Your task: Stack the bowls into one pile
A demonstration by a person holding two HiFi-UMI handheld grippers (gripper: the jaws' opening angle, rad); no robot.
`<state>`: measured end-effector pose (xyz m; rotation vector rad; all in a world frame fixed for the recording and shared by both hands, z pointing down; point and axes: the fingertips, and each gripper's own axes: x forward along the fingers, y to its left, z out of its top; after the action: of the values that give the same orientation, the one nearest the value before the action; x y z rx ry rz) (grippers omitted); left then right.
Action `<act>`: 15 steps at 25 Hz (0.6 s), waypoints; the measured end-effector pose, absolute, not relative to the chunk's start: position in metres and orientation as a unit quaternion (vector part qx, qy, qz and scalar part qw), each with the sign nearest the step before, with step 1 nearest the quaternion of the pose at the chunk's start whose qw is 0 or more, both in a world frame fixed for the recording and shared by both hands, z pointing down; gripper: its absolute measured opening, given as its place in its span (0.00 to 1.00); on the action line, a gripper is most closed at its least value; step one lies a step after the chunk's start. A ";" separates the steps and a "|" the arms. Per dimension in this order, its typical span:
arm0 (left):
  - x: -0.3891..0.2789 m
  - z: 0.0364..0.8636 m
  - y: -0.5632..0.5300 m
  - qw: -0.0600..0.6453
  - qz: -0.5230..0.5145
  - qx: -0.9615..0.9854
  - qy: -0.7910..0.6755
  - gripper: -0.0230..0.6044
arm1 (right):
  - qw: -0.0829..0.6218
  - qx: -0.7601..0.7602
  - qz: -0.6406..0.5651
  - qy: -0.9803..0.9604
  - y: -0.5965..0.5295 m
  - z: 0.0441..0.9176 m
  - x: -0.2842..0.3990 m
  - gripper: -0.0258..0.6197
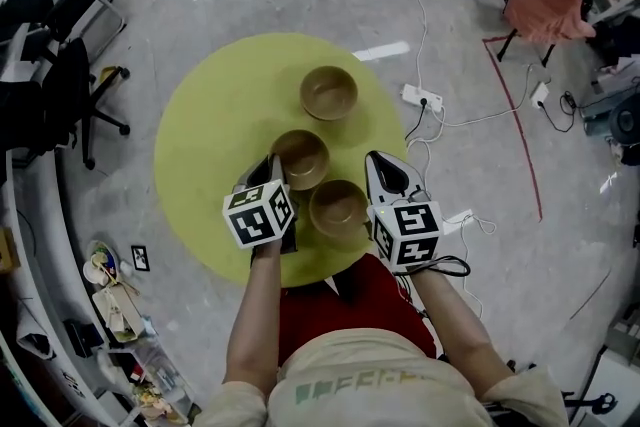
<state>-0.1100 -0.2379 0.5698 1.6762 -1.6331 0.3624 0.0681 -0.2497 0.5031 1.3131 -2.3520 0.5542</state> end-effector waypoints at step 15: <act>-0.119 0.496 -0.230 0.307 0.111 0.694 -0.642 0.09 | 0.158 0.497 0.174 -0.835 -0.224 0.464 0.064 0.10</act>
<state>-0.1194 -0.2298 0.4958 1.8348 -1.6974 0.2927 0.0636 -0.2241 0.4637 1.4209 -2.3887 0.4967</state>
